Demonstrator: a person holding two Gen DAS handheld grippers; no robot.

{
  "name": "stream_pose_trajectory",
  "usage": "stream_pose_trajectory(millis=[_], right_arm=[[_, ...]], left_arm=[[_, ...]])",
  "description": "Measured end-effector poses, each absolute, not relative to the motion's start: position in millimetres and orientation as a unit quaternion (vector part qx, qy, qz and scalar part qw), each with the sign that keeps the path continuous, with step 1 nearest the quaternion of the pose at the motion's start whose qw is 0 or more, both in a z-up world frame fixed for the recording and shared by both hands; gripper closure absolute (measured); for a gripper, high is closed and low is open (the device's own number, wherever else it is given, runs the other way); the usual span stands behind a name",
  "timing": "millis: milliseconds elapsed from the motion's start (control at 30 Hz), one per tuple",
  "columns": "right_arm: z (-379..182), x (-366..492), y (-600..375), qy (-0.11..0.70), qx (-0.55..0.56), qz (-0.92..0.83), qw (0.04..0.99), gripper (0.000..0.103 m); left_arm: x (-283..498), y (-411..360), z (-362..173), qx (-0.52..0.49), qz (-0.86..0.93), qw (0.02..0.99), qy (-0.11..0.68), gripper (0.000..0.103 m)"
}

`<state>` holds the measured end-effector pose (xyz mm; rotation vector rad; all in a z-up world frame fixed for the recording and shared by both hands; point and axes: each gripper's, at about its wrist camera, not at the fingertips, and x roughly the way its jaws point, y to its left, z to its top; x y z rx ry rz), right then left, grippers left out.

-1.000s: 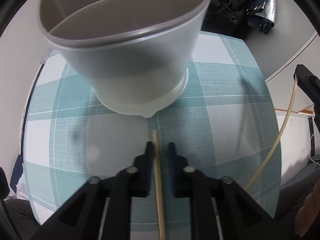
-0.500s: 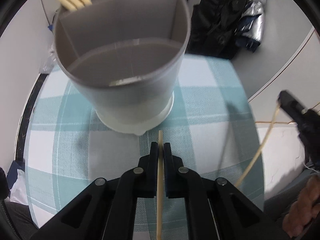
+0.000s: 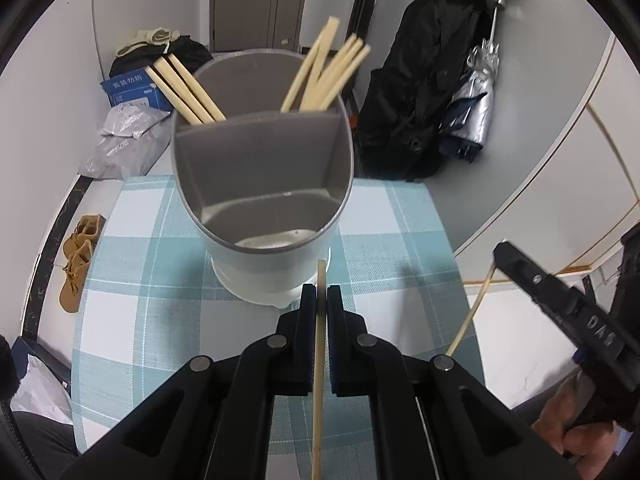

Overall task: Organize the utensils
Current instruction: 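Lift both held chopsticks up above the white holder's opening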

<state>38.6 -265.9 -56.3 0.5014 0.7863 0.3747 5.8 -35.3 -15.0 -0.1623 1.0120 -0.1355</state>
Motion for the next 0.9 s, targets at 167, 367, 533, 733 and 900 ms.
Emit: stream_pose_trajectory(millis=[167, 367, 533, 733, 900], right_arm=[[-48.3, 30.7, -252.0, 0.367, 0.211, 0.194, 0.885, 0.1], [-35.0, 17.5, -226.6, 0.345, 0.16, 0.212, 0.9, 0.1], [-25.8, 7.9, -204.1, 0.33, 0.126, 0.22, 0.909, 0.1], [-17.9, -0.9, -184.8, 0.318, 0.096, 0.226, 0.916, 0.1], [-12.4, -3.6, -172.1, 0.313, 0.086, 0.233, 0.917, 0.1]], left_arm=[[5.7, -36.2, -4.6, -0.087, -0.071, 0.88, 0.461, 0.102], [-1.7, -28.5, 6.7, -0.099, -0.081, 0.891, 0.436, 0.102], [-8.0, -21.1, 11.4, -0.107, -0.085, 0.896, 0.423, 0.102], [-15.8, -12.5, 13.9, -0.111, -0.091, 0.898, 0.416, 0.102], [-19.2, -5.5, 17.1, -0.114, -0.095, 0.898, 0.413, 0.102]])
